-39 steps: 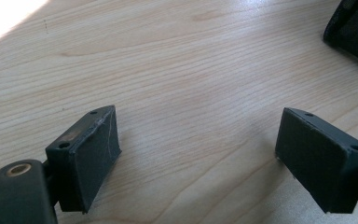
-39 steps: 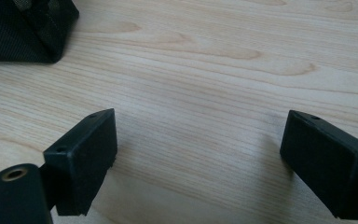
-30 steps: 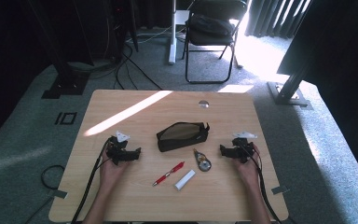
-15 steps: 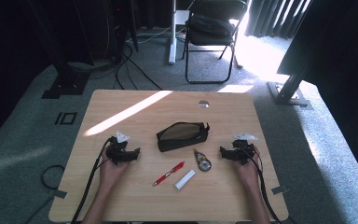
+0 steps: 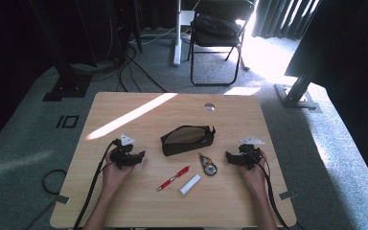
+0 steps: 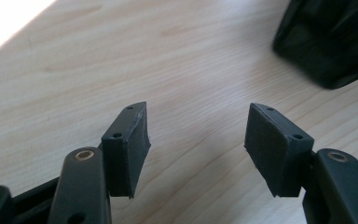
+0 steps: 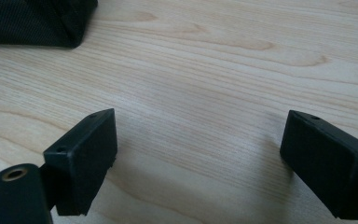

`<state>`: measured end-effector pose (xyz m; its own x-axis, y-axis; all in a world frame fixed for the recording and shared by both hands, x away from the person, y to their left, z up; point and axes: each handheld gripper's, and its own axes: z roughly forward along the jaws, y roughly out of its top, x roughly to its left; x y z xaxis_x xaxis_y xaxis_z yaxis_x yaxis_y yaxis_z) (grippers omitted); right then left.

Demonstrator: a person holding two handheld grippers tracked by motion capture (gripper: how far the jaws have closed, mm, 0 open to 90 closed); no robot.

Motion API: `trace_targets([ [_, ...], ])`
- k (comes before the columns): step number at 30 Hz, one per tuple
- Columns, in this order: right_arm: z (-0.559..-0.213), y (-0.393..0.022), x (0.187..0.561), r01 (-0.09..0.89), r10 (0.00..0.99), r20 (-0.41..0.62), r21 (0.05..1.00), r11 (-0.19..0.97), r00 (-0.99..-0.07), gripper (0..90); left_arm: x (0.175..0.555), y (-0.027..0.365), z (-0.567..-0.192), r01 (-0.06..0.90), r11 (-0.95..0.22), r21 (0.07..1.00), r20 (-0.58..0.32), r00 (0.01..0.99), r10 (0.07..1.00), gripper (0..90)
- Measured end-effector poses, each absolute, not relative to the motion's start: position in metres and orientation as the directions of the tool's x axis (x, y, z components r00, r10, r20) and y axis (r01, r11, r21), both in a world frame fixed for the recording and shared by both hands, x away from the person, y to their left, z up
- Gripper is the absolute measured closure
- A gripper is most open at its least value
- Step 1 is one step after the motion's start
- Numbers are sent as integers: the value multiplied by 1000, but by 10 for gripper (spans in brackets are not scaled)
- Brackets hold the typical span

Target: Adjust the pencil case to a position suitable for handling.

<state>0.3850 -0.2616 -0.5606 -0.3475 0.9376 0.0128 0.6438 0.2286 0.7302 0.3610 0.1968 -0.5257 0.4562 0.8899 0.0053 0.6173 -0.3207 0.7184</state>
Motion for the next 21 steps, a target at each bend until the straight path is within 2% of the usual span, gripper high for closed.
trace_targets([
  [8,-561,-262,385,642,936,11,731,233,-352,107,361,185,-507,576,-325,750,-3,495,869,420],
  [21,-561,-261,384,642,937,10,731,231,-349,108,383,161,-492,527,-320,787,-43,565,824,534],
])
